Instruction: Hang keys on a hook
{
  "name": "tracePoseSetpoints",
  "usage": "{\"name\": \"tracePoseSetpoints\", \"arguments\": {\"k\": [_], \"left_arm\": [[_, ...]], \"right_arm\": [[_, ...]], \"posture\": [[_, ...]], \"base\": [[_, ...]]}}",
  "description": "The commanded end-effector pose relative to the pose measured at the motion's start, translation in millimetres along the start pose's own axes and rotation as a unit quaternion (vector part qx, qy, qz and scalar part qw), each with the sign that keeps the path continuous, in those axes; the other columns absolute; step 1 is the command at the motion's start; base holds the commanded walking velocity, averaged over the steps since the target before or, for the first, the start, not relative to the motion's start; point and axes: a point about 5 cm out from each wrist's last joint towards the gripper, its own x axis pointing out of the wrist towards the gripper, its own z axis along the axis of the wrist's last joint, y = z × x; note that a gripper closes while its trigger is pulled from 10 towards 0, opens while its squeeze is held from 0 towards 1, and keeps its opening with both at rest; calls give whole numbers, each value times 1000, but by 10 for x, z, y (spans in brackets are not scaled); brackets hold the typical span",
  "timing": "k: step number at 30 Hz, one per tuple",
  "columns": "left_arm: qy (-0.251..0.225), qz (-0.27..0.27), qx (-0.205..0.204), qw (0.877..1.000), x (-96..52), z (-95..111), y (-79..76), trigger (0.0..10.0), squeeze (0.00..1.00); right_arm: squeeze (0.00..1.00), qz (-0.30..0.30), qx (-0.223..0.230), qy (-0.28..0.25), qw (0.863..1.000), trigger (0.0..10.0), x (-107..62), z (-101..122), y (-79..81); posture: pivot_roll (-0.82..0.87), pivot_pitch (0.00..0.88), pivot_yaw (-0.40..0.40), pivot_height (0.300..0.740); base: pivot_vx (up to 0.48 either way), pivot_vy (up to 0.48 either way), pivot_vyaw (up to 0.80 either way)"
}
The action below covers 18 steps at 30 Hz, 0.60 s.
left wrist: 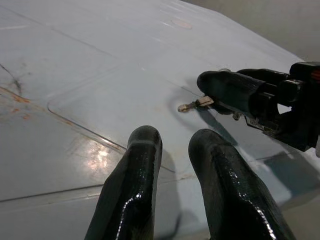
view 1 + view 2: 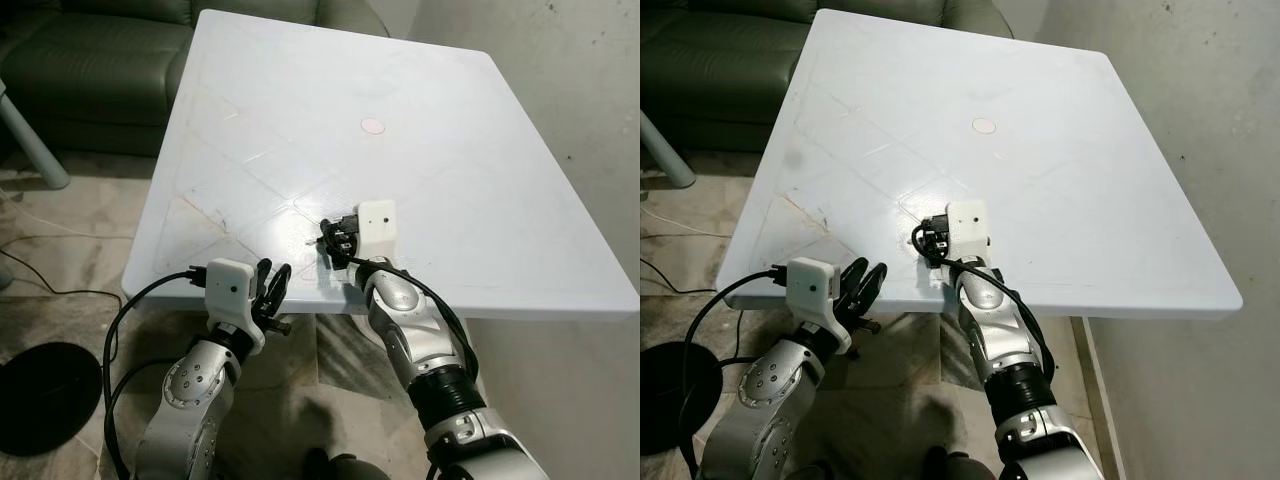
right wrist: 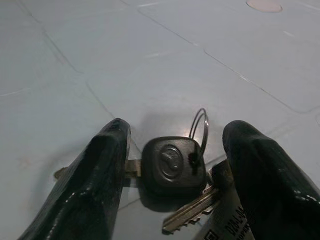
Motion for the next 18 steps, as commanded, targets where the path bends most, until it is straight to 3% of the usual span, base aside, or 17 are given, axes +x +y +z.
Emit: {"name": "tracePoseSetpoints", "arguments": {"k": [1,2,4,5,18], "left_arm": [[2,-5,-2,1000,-15,1,-59,10000,0],[3,-5,-3,1000,-13,1,-60,10000,0],[2,-5,-3,1000,-10,4,-61,10000,0],[2,-4,-3,1000,-7,7,-59,10000,0],[0,-4,-3,1000,15,20,-63,10000,0]], "right_arm": [[0,-11,7,10,1000,5216,12,-23,-22],[0,-11,7,9,1000,4667,13,-21,-21],[0,-13,8,9,1000,2471,16,-19,-26],[0,-15,8,6,1000,0,19,-13,-31],[0,-16,16,-8,1000,0,29,18,-60]], "posture": [[70,231,-169,740],[70,232,-169,740],[71,231,-170,740],[70,231,-169,740],[64,222,-170,740]], "base": [[0,0,0],[0,0,0],[0,0,0],[0,0,0],[0,0,0]]}}
